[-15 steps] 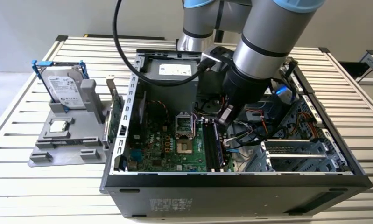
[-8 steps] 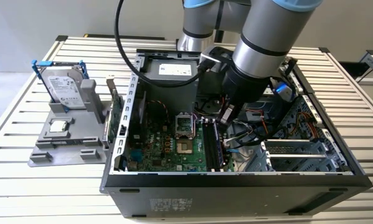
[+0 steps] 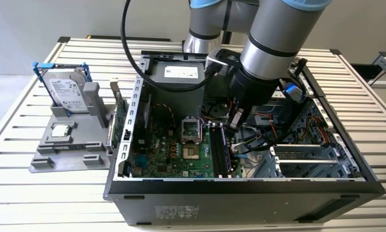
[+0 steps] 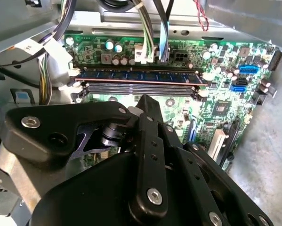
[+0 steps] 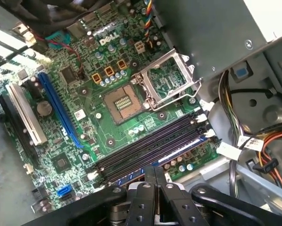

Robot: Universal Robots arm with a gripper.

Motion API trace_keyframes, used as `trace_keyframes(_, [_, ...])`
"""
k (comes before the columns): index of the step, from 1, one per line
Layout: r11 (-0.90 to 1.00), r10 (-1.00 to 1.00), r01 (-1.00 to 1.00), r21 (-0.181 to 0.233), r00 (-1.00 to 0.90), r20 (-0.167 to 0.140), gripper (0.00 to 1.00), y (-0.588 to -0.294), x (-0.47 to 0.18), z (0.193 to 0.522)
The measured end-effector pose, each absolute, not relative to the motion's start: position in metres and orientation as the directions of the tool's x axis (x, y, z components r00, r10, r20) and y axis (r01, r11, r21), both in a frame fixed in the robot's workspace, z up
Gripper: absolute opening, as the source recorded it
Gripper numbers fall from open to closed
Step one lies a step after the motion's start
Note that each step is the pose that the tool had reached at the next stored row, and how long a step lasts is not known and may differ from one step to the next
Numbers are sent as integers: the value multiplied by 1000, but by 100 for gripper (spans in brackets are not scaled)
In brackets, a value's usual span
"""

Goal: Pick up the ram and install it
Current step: 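Press down the ram until it locks into place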

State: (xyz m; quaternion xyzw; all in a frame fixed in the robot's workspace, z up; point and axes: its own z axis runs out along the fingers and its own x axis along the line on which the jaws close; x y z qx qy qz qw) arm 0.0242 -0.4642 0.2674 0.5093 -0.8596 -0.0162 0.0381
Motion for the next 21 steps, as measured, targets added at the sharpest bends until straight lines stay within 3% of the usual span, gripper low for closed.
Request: trace_keyframes(21, [178,-983,-982,67,-175,49,0,-461,24,267])
